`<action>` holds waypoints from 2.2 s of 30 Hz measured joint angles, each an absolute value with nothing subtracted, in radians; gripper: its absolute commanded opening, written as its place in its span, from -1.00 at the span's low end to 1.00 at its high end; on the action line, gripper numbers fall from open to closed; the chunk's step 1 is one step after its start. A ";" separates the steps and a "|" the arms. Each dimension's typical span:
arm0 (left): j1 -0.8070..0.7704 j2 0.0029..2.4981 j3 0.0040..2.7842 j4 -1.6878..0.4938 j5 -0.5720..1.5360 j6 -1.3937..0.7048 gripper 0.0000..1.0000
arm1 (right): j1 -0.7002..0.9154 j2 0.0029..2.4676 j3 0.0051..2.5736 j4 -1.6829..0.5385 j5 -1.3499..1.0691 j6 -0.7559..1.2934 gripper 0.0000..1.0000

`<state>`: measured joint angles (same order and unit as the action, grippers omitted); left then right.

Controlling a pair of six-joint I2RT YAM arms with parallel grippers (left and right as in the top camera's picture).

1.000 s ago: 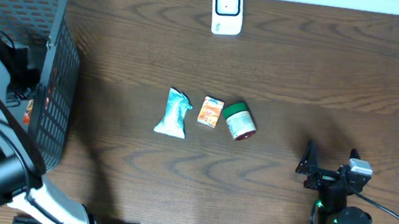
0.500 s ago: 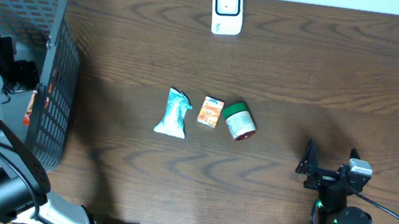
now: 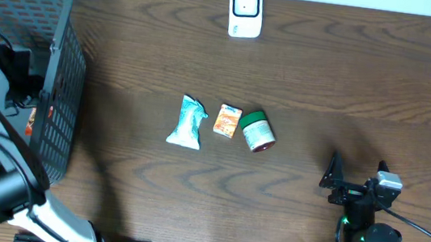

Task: Scan the item barcode
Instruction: 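Grasp the red chocolate bar with the left gripper and lift it, then carry the bar past the scanner and drop it beside the wipes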

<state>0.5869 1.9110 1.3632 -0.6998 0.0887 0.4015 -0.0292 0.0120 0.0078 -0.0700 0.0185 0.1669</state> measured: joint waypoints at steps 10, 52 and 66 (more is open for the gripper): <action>0.575 1.973 1.369 -0.726 0.125 0.407 -0.55 | -0.029 0.012 0.008 -0.070 0.019 0.167 0.99; -0.271 1.605 1.613 -0.841 0.089 -0.201 -0.85 | -0.029 0.012 0.008 -0.070 0.019 0.167 0.99; -0.325 1.908 1.373 -0.743 -0.010 -0.387 -0.85 | -0.029 0.012 0.008 -0.070 0.019 0.167 0.99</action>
<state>-0.3248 1.9079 1.3727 -0.7429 -0.0105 -0.3874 -0.0292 0.0116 0.0078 -0.0700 0.0185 0.1669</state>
